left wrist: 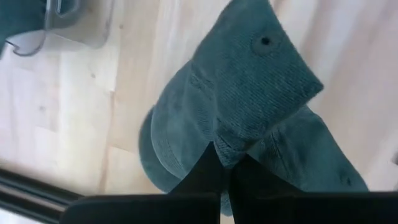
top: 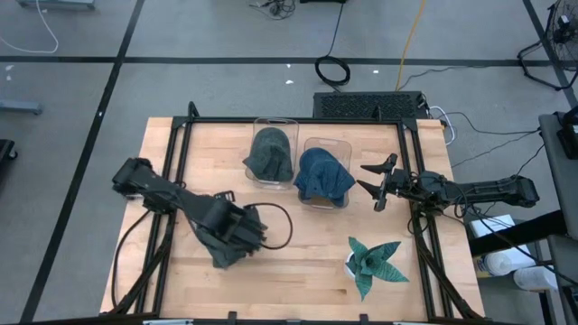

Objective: Pick & Place hat
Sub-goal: Put the black cap into the left transparent bin

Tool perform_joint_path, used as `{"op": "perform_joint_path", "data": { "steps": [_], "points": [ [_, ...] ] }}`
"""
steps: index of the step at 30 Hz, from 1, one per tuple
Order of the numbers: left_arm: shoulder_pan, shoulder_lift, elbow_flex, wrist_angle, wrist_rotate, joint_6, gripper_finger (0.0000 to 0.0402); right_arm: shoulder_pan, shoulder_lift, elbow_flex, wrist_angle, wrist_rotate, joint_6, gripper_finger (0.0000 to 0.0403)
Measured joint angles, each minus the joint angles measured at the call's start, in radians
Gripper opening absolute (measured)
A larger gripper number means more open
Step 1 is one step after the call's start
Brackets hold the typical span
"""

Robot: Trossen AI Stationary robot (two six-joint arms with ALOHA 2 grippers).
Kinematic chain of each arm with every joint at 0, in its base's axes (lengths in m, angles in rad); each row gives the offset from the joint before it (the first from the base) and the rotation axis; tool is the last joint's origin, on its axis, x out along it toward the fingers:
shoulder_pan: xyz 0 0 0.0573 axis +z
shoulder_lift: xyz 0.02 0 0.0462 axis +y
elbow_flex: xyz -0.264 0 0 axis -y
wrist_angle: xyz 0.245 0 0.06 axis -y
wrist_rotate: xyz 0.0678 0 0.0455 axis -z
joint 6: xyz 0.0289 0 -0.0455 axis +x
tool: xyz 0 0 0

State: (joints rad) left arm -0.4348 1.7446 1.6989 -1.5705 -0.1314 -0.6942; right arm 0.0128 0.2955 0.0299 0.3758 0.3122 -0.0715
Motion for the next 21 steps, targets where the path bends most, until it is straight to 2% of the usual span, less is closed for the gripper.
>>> {"op": "perform_joint_path", "data": {
  "steps": [12,16,21],
  "points": [
    [-0.038,-0.215,0.001,-0.001,0.113,0.080,0.0005,0.000,0.000,0.000,0.000,0.000,0.000,0.0222],
    [-0.045,-0.264,0.001,-0.001,0.115,0.110,0.0005,0.000,0.000,0.000,0.000,0.000,0.000,0.0222],
    [-0.059,-0.308,0.001,-0.001,0.066,0.198,0.0005,0.000,0.000,0.000,0.000,0.000,0.000,0.0222]
  ]
}}
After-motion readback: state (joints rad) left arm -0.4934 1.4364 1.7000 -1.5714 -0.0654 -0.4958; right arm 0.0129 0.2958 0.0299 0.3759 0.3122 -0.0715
